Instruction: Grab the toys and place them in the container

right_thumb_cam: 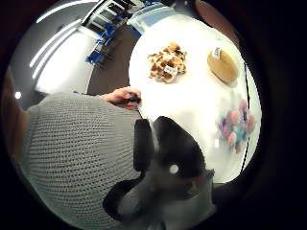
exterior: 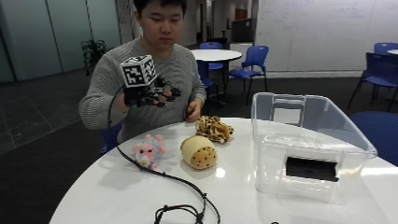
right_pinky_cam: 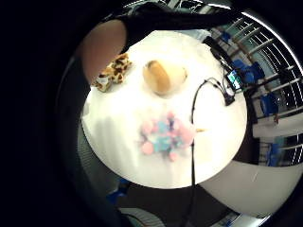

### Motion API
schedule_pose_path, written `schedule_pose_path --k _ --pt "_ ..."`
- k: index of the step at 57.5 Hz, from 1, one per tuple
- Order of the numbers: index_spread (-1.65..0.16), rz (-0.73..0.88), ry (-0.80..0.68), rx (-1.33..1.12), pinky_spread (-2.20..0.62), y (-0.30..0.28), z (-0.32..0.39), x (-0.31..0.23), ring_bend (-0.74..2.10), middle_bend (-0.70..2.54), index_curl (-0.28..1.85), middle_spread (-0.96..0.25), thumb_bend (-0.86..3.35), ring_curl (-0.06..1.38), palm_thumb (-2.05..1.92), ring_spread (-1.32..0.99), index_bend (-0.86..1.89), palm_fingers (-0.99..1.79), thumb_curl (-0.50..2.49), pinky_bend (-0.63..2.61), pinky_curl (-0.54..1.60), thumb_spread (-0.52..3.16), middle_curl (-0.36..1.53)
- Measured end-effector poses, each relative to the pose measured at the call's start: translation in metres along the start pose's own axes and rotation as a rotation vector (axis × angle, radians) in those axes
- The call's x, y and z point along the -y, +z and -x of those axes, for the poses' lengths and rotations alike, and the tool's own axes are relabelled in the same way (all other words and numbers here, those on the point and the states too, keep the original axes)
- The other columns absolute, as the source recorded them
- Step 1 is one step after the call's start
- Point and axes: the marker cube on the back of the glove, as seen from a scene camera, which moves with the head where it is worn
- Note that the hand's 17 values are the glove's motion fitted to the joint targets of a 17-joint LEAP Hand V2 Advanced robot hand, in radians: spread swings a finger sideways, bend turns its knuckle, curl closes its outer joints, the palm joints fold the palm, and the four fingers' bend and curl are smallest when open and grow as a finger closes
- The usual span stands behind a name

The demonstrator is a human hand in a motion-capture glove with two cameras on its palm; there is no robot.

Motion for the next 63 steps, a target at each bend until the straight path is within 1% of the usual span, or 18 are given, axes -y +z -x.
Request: schedule_pose_path --k 12,21,27,31,41,46,54,63 --pt "-0.40 -0.031 0.164 -0.056 0.03 -0.042 -0.063 0.011 0.22 0.16 0.32 -0.20 -0.02 0.18 -0.03 -0.16 0.20 0.00 0.17 0.59 0.29 1.37 0.24" --pt "-0.40 -0.015 0.196 -0.071 0.03 -0.040 -0.082 0.016 0.21 0.17 0.35 -0.20 -0.02 0.20 -0.02 -0.16 0.21 0.00 0.18 0.60 0.30 1.38 0.25" --pt "-0.40 0.011 0.205 -0.054 0.03 -0.021 -0.086 0.017 0.22 0.17 0.36 -0.20 -0.02 0.21 -0.02 -0.16 0.20 0.00 0.19 0.61 0.31 1.38 0.26" --pt "-0.41 0.039 0.224 -0.030 0.03 0.002 -0.090 0.015 0.21 0.17 0.37 -0.20 -0.02 0.22 -0.02 -0.16 0.21 0.00 0.19 0.61 0.31 1.39 0.26" --pt "-0.41 0.233 0.333 0.036 0.03 0.094 -0.102 -0.005 0.22 0.17 0.39 -0.20 -0.02 0.24 -0.02 -0.17 0.20 0.00 0.21 0.62 0.32 1.38 0.27" --pt "-0.41 0.277 0.405 -0.020 0.04 0.131 -0.101 -0.020 0.21 0.17 0.39 -0.20 -0.02 0.25 -0.01 -0.17 0.19 0.00 0.22 0.66 0.34 1.36 0.27" --pt "-0.43 0.267 0.461 -0.032 0.06 0.135 -0.100 -0.028 0.19 0.14 0.41 -0.20 -0.02 0.25 -0.01 -0.16 0.22 0.03 0.24 0.77 0.36 1.29 0.26" --pt "-0.46 0.284 0.448 -0.063 0.07 0.134 -0.100 -0.030 0.19 0.15 0.43 -0.21 0.00 0.25 0.03 -0.15 0.30 0.03 0.27 0.81 0.38 1.26 0.25"
